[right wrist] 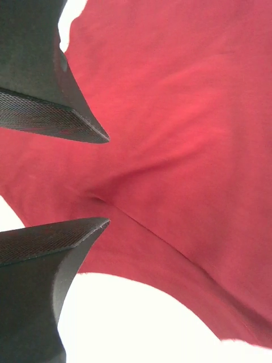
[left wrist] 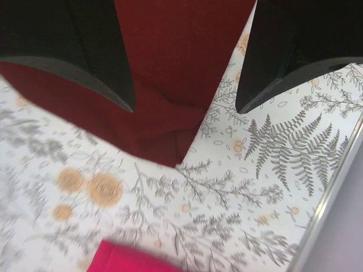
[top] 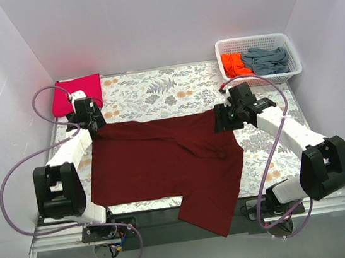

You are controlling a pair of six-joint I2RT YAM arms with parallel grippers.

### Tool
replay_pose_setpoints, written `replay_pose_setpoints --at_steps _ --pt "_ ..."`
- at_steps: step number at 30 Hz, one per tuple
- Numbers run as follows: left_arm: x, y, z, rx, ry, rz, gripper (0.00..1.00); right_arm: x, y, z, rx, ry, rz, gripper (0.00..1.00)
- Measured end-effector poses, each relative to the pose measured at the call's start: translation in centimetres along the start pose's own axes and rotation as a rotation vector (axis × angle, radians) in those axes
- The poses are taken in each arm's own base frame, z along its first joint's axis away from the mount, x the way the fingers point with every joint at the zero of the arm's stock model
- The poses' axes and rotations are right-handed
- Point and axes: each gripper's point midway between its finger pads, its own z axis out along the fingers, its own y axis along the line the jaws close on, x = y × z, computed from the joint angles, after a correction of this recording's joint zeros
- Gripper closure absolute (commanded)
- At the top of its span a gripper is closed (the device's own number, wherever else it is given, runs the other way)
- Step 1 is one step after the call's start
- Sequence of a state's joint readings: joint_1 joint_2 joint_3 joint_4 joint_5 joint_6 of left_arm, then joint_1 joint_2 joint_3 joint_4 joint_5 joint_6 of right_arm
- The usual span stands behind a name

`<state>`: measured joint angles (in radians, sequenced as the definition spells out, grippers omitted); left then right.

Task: Fold and stack the t-shirts
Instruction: Fold the tshirt

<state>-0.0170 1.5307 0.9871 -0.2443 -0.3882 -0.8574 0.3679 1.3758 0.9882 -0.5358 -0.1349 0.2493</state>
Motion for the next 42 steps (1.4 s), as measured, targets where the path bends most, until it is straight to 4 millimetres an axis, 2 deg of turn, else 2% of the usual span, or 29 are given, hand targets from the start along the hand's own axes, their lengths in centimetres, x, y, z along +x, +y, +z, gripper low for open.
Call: replay_pose_setpoints --at_steps 3,5,8,12,15,19,22,28,32,35,36,39,42 --pt "-2.5 0.5 -2.0 -0.003 -0.082 -0.1 0.28 -3.0 -1.6 -0.3 0.019 -0.104 0.052 0.42" --pt "-3.0 1.0 -2.3 -0.005 -0.098 -0.164 0.28 -4.8 -2.9 -0.3 0.026 -0.169 0.105 0.43" --pt "-2.1 2.5 -1.6 -0.027 -0.071 -0.247 0.27 -6.8 -4.7 0.2 0.027 -0.254 0.163 0.43" --pt "0.3 3.4 0.3 -0.048 0.018 -0.327 0.27 -8.0 -6.9 2.4 0.012 -0.283 0.226 0.44" --pt "2.6 3.4 1.4 -0.039 0.096 -0.389 0.27 -8.2 -8.0 4.1 -0.014 -0.28 0.262 0.45" --pt "5.0 3.1 1.6 -0.013 0.166 -0.464 0.25 -8.3 -8.6 5.9 -0.06 -0.278 0.292 0.46" --pt "5.9 2.8 1.6 0.006 0.196 -0.503 0.25 -8.2 -8.8 7.2 -0.088 -0.269 0.302 0.46" --pt "6.2 1.7 1.7 0.056 0.214 -0.556 0.26 -7.2 -9.1 9.5 -0.13 -0.23 0.32 0.51" --pt "6.6 1.1 1.8 0.083 0.227 -0.585 0.26 -7.0 -9.0 10.4 -0.155 -0.218 0.331 0.64" --pt "7.2 0.8 1.8 0.091 0.242 -0.605 0.26 -7.0 -9.0 10.7 -0.172 -0.218 0.334 0.78" --pt "7.4 0.7 1.8 0.091 0.244 -0.614 0.26 -7.0 -9.0 10.7 -0.175 -0.218 0.334 0.86" --pt "7.7 0.5 1.9 0.098 0.248 -0.64 0.27 -7.2 -9.2 10.6 -0.187 -0.225 0.337 0.96" --pt "7.4 0.2 2.0 0.11 0.238 -0.679 0.28 -7.4 -9.4 10.4 -0.195 -0.235 0.336 0.99"
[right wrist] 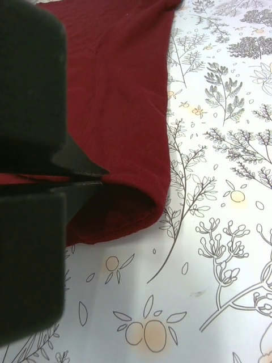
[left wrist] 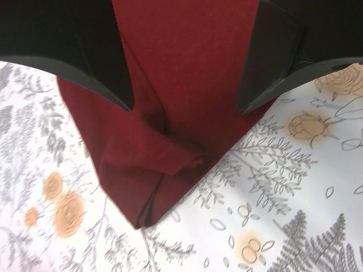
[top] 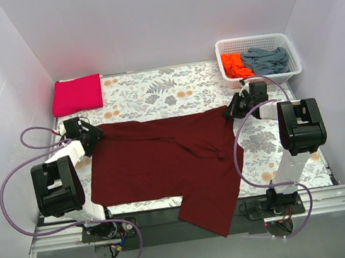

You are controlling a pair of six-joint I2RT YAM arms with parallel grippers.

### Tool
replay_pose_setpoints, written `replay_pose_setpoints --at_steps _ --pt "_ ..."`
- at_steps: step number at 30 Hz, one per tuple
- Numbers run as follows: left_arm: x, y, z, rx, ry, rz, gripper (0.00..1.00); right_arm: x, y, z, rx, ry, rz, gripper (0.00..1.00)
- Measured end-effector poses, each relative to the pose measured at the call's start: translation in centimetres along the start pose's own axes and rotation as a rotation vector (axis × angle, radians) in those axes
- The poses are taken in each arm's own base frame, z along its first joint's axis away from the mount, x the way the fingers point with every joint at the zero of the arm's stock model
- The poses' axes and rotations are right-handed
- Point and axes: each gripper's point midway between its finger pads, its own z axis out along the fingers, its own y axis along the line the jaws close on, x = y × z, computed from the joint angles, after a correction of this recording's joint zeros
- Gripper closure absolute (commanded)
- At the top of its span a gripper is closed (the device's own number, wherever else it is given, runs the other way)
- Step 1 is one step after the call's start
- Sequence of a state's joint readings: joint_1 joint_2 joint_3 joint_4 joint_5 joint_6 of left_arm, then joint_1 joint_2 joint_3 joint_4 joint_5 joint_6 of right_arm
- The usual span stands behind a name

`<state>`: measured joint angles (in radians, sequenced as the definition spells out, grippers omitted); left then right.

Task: Fold and stack the t-shirts
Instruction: Fold the tshirt

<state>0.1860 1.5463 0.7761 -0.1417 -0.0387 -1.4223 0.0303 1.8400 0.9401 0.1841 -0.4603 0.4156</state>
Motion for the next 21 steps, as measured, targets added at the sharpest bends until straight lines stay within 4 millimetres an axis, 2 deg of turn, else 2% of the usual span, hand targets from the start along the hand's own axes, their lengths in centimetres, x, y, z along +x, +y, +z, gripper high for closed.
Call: replay_pose_setpoints --at_steps 5,13,21 --pt "-0.8 -1.0 0.4 0.04 -0.029 -0.045 0.3 -0.1 0.0 -0.2 -0.015 0.002 0.005 0.99" --pt "-1.1 -1.2 1.7 0.049 -0.039 -0.048 0.3 -0.1 0.2 -0.3 -0.036 0.008 -0.003 0.99" --pt "-2.0 -1.7 2.7 0.054 -0.06 -0.003 0.35 -0.1 0.3 -0.1 -0.051 0.014 -0.015 0.99"
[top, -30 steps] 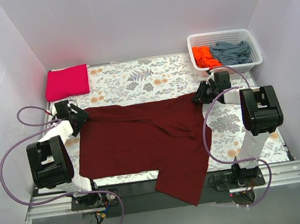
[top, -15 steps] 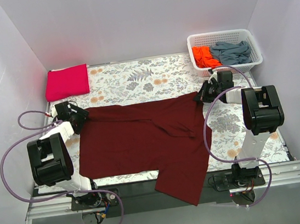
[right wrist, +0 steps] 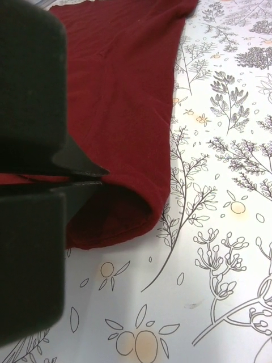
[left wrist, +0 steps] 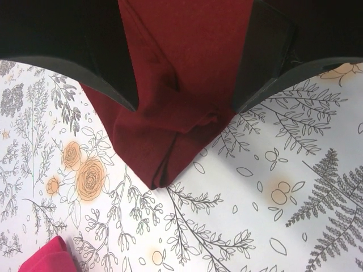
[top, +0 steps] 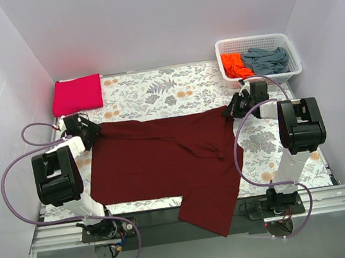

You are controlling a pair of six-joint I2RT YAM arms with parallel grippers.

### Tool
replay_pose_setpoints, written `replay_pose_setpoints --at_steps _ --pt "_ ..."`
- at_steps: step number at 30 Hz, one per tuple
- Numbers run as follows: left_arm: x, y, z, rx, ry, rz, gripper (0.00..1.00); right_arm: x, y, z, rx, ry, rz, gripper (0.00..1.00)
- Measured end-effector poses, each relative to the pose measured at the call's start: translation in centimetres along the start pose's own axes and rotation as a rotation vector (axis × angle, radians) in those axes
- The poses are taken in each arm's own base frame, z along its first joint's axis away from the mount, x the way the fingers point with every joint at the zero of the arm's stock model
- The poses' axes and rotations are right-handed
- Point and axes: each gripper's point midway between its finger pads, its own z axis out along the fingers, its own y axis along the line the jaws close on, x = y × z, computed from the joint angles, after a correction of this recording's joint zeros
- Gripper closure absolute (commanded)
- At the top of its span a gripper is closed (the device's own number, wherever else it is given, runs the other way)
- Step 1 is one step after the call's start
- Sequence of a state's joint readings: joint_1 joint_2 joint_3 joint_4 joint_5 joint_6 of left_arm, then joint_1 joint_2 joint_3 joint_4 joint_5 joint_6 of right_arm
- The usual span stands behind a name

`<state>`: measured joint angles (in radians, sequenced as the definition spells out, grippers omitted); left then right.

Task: Fold and stack the t-shirts
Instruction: Fold the tshirt

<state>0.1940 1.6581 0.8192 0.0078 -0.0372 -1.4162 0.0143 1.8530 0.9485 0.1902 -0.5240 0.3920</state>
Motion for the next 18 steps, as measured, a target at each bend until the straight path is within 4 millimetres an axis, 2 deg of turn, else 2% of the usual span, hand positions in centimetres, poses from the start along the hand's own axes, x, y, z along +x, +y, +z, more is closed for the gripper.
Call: replay_pose_setpoints --at_steps 5,8,14,15,18 --pt "-0.3 -0.2 0.1 0.006 -0.006 0.024 0.35 -0.1 0.1 0.1 -0.006 0.0 -0.003 0.99" --pt "-0.4 -0.3 0.1 0.013 -0.011 0.035 0.39 -0.1 0.1 0.1 -0.007 0.001 -0.004 0.99" --pt "-0.6 -1.3 0.4 0.052 0.002 0.05 0.4 -0.1 0.2 0.0 -0.011 0.002 -0.004 0.99" --pt "-0.5 -1.4 0.5 0.057 0.008 0.052 0.42 -0.1 0.2 0.0 -0.011 0.002 -0.004 0.99" --pt "0.1 -1.4 0.8 0.063 0.032 0.059 0.57 -0.1 0.2 0.1 -0.011 0.002 -0.004 0.99"
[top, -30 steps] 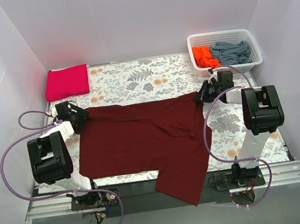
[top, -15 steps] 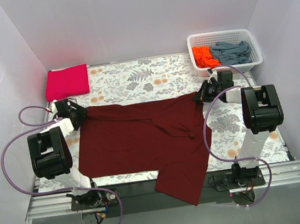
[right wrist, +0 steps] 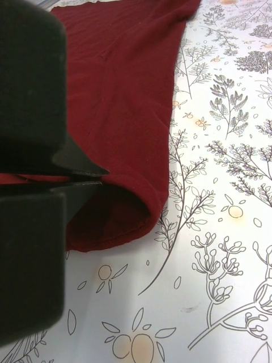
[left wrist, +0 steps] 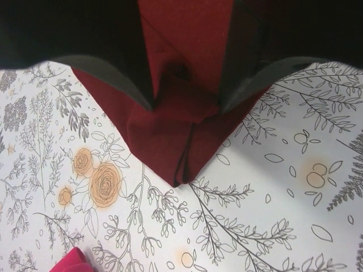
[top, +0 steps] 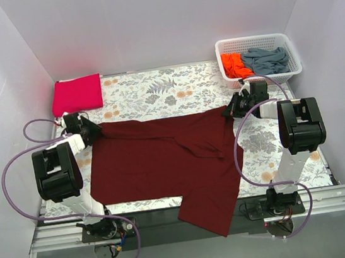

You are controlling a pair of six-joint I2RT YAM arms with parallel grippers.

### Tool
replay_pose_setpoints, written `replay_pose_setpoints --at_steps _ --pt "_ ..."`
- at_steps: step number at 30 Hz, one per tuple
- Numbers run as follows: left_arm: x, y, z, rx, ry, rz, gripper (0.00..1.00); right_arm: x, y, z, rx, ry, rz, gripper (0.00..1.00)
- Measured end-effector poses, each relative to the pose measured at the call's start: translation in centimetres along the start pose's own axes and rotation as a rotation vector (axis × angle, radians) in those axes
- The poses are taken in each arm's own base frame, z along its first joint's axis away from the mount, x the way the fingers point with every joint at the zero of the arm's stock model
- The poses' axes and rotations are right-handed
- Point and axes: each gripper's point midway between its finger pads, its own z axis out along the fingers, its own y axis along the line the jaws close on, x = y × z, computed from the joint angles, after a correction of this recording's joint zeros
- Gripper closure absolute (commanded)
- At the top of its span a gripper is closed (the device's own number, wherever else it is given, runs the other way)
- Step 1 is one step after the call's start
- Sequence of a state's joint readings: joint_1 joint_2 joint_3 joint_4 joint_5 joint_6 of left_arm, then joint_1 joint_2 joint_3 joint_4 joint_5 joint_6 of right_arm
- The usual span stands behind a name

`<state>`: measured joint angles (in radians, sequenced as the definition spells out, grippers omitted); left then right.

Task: Fold and stack the t-shirts
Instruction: Fold the tshirt

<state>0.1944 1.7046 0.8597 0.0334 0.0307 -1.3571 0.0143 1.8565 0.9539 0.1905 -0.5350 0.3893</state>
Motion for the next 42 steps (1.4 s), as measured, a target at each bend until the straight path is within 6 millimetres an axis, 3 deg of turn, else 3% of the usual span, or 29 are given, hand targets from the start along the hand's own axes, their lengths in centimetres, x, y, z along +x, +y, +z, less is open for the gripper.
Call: replay_pose_setpoints --at_steps 1,5,10,11,14,15,19,22,27,35,39,42 --pt "0.1 0.0 0.0 0.001 0.006 0.003 0.7 0.0 0.0 0.0 0.0 0.0 0.0 0.99" --pt "0.2 0.0 -0.2 -0.013 0.031 0.022 0.88 -0.3 -0.4 -0.3 0.002 -0.008 0.009 0.99" --pt "-2.1 -1.0 -1.8 -0.048 0.014 0.07 0.86 -0.6 -0.9 -0.5 0.008 -0.016 0.016 0.99" --pt "-2.5 -1.1 -2.2 -0.055 0.009 0.079 0.84 -0.6 -0.8 -0.5 0.006 -0.016 0.015 0.99" --pt "-3.7 -1.2 -3.1 -0.096 -0.001 0.118 0.61 -0.6 -0.8 -0.5 0.003 -0.016 0.013 0.99" --pt "-3.9 -0.8 -3.3 -0.121 -0.003 0.129 0.5 -0.7 -0.8 -0.5 0.003 -0.017 0.012 0.99" --pt "-3.4 1.7 -3.9 -0.238 0.015 0.148 0.29 -1.2 -0.7 -0.5 0.002 -0.026 0.006 0.99" --pt "-3.0 2.7 -4.1 -0.281 0.021 0.145 0.28 -1.4 -0.6 -0.5 0.001 -0.029 0.0 0.99" --pt "-1.7 3.1 -4.1 -0.27 0.057 0.128 0.35 -1.5 -0.7 -0.5 0.001 -0.03 -0.013 0.99" --pt "-1.7 -0.2 -3.4 -0.119 0.08 0.107 0.57 -1.2 -1.1 -0.1 0.005 -0.016 -0.013 0.99" --pt "-2.1 -1.7 -1.4 -0.058 0.083 0.101 0.63 -1.0 -1.4 0.1 0.009 -0.009 -0.009 0.99" --pt "-1.2 -1.1 0.9 -0.068 0.112 0.096 0.66 -1.0 -1.6 0.1 0.015 -0.01 -0.012 0.99"
